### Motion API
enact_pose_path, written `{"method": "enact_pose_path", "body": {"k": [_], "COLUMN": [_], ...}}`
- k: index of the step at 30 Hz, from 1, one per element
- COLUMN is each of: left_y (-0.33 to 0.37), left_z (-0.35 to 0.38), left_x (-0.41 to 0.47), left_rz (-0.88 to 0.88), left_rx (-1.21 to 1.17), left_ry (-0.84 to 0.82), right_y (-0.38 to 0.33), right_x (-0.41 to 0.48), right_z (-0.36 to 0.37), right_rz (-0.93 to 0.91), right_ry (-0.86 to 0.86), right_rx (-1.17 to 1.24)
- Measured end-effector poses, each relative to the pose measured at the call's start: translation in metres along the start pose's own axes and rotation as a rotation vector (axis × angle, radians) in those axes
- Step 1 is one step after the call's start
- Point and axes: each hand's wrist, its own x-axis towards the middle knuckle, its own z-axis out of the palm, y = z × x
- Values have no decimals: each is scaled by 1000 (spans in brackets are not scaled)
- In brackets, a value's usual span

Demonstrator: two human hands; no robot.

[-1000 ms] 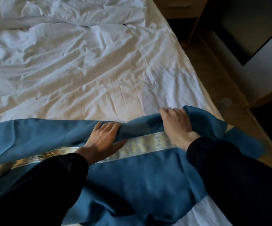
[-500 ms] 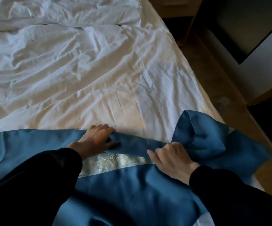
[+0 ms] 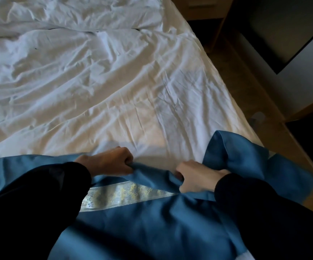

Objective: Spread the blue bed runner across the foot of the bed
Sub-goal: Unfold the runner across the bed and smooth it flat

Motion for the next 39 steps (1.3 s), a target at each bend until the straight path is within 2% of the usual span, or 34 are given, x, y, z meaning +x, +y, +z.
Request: {"method": "enact_pose_path", "body": {"k": [4,7,9,13,16,17,19,21,22,24,26,28,29,32,34,36,38,39], "left_y": [14,19,22,21,19,18,19,18,18,14,10,5,2,0,-3,-3,-8,-10], "left_z": [3,2,0,0,1,2,2,2,2,5,10,17,20,30,37,36,32,27], "left_x": [0,-4,-6,1,-3,-5,-7,-7,-7,-8,-12,-17,-20,-31,-33,-34,-31,-29], "left_rz": [-78,-116,-98,-203,-161,-135,-93,-62,-54,-49,-48,-6,19,74,62,25,118,160], "left_rx": [-117,-256,-288,-182,-16,40,141,265,308,299,219,173,175,291,310,206,212,235], "left_ry": [-210,-244,-198,32,-148,-178,-100,38,85,192,358,472,446,132,93,222,418,497], "right_y": [-9,-6,-4,-2,-3,-4,-5,-8,-9,-7,-5,-3,-2,2,2,0,-6,-11], "right_x": [-2,-2,-2,-2,-4,-5,-9,-13,-12,-9,-7,-7,-6,-1,4,8,7,6], "right_z": [5,8,8,14,17,18,10,-8,-16,-29,-34,-27,-21,-5,-1,0,1,2], "right_rz": [-84,-108,-136,-347,-363,-341,-251,-96,-39,34,57,16,-27,-77,-31,-36,-200,-297], "right_ry": [24,131,232,561,656,630,432,131,52,-11,-12,51,118,375,524,663,751,730], "right_rx": [-20,-1,-33,-285,-418,-439,-348,-61,97,321,238,12,-53,-191,-281,-339,-328,-353]}}
